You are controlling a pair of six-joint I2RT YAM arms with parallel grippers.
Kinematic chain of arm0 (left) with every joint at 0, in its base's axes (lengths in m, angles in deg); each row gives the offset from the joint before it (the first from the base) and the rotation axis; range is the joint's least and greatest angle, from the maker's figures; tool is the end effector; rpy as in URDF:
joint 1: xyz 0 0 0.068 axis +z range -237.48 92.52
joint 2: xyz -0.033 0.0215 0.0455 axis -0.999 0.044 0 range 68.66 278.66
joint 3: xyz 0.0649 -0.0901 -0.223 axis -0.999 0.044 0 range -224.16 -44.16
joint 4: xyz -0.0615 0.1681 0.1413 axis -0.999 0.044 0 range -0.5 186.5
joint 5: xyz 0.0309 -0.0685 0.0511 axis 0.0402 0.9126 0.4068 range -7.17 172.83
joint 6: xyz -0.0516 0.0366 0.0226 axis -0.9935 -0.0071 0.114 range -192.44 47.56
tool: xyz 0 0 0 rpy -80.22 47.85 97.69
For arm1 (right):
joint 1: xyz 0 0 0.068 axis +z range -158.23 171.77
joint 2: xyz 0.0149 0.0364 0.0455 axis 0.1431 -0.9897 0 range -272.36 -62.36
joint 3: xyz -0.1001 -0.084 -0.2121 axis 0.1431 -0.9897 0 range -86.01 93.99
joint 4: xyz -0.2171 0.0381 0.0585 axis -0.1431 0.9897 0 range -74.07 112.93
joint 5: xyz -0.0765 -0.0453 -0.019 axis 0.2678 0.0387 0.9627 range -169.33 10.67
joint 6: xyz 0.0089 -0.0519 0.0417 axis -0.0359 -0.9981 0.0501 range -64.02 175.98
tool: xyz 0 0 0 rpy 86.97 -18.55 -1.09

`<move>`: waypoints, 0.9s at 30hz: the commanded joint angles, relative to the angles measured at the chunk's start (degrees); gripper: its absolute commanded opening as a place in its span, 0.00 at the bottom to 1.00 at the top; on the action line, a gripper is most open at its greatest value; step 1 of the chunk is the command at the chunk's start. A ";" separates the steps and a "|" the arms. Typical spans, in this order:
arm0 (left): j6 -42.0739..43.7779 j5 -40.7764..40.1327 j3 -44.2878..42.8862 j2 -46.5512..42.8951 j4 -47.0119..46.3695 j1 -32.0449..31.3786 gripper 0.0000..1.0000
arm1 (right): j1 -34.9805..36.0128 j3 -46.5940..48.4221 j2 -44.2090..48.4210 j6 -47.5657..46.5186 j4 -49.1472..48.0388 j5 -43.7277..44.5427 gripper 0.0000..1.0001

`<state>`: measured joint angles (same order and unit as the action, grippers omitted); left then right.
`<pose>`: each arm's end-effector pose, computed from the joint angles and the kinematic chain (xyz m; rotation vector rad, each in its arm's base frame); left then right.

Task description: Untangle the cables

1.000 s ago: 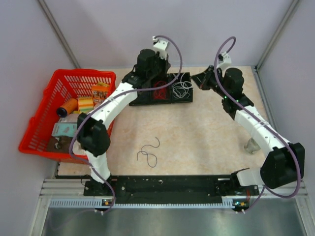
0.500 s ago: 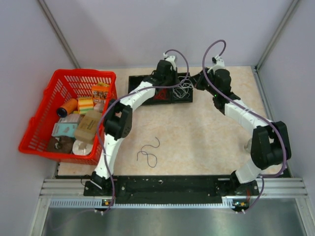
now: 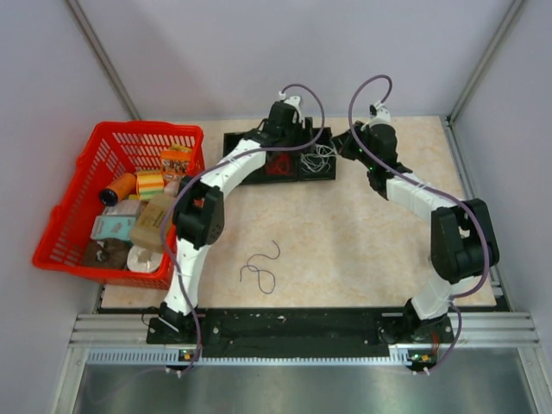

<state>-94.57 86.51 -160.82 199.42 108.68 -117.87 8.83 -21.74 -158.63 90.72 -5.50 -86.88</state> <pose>0.4297 -0.2560 0.2322 0.1975 2.2028 -0.5919 0.3613 0.1182 0.2683 0.1805 1.8096 0.7666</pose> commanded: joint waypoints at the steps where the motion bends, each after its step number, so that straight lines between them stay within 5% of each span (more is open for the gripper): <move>1: -0.54 0.61 3.71 -11.21 1.30 1.82 0.71 | -0.45 1.74 1.17 0.24 -4.49 4.73 0.00; 10: -0.99 2.39 26.02 -34.49 -10.83 2.09 0.68 | -0.36 8.93 -6.64 0.94 -4.85 -2.90 0.00; 17: -0.02 -3.07 44.65 -53.40 -3.99 1.39 0.76 | 3.59 19.55 -16.83 0.95 4.61 3.14 0.00; 22: -0.02 -17.20 56.96 -59.91 3.48 -9.13 0.79 | 6.67 30.02 -23.25 -2.48 19.83 10.68 0.00; 27: 0.15 -20.30 61.02 -59.66 10.26 -19.86 0.82 | 7.55 36.43 -26.86 -4.59 31.60 13.00 0.00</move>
<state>-95.01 71.50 -102.35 139.29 112.33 -131.46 15.74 7.52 -183.63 88.89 14.78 -78.00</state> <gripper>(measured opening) 0.818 0.007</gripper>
